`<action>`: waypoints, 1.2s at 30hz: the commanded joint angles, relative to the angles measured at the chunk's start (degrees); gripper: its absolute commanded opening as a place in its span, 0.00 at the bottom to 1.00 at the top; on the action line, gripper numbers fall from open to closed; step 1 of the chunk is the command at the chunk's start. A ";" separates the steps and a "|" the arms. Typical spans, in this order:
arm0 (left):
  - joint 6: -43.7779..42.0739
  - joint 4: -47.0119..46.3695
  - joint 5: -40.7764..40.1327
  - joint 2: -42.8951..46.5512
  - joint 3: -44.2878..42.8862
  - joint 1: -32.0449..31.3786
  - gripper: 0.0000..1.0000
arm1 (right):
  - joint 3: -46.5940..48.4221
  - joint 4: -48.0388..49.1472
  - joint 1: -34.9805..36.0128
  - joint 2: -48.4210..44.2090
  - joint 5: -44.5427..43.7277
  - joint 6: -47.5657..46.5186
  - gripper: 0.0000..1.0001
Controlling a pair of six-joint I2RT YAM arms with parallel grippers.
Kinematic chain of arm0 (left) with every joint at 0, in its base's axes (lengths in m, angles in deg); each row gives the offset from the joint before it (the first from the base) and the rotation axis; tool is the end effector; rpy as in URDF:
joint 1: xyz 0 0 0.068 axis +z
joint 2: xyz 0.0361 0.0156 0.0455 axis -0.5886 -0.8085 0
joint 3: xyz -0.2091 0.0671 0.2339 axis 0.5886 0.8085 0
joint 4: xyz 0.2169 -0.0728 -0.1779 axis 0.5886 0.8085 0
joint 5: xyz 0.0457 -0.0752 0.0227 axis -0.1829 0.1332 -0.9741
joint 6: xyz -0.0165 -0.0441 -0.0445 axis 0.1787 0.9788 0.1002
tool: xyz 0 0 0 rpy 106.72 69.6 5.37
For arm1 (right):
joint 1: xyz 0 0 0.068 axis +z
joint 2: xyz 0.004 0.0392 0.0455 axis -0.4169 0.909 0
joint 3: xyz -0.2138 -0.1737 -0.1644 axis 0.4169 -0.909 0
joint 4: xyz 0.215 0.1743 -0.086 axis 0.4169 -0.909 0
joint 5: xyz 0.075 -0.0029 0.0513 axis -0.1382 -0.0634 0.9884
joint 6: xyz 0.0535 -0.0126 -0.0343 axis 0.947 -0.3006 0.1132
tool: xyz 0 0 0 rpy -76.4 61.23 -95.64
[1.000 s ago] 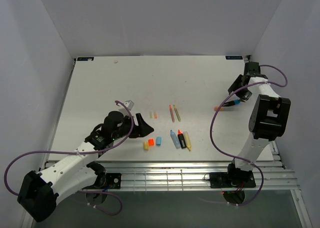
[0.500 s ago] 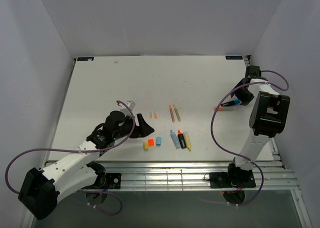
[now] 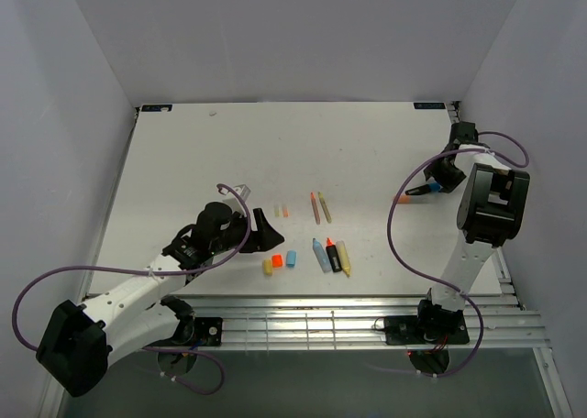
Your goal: Open the pen caps
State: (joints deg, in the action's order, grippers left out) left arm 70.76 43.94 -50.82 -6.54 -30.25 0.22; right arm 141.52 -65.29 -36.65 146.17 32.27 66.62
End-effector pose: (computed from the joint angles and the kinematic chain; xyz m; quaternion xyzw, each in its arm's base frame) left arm 0.1667 -0.1344 0.2268 0.0261 0.8757 -0.3662 0.3135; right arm 0.4579 -0.1060 0.1826 0.3862 0.8848 -0.0357 0.2584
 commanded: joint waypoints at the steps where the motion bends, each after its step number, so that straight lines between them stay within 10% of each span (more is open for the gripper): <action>1: -0.90 -0.95 -0.23 0.34 -0.11 0.06 0.81 | 1.24 0.44 -0.38 3.34 -0.11 1.00 0.55; 15: -0.81 -1.21 -0.67 0.07 0.33 0.06 0.81 | 1.24 2.11 0.41 3.16 3.14 1.52 0.09; 36: 1.21 -0.95 -1.99 -0.28 -0.55 0.06 0.82 | -0.34 11.52 4.09 -7.02 14.57 5.57 0.08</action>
State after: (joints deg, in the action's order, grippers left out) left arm 71.20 43.91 -52.35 -6.87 -30.23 0.22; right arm 141.37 -57.91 -34.33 144.77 43.96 72.81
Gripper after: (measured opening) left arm 0.816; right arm 0.330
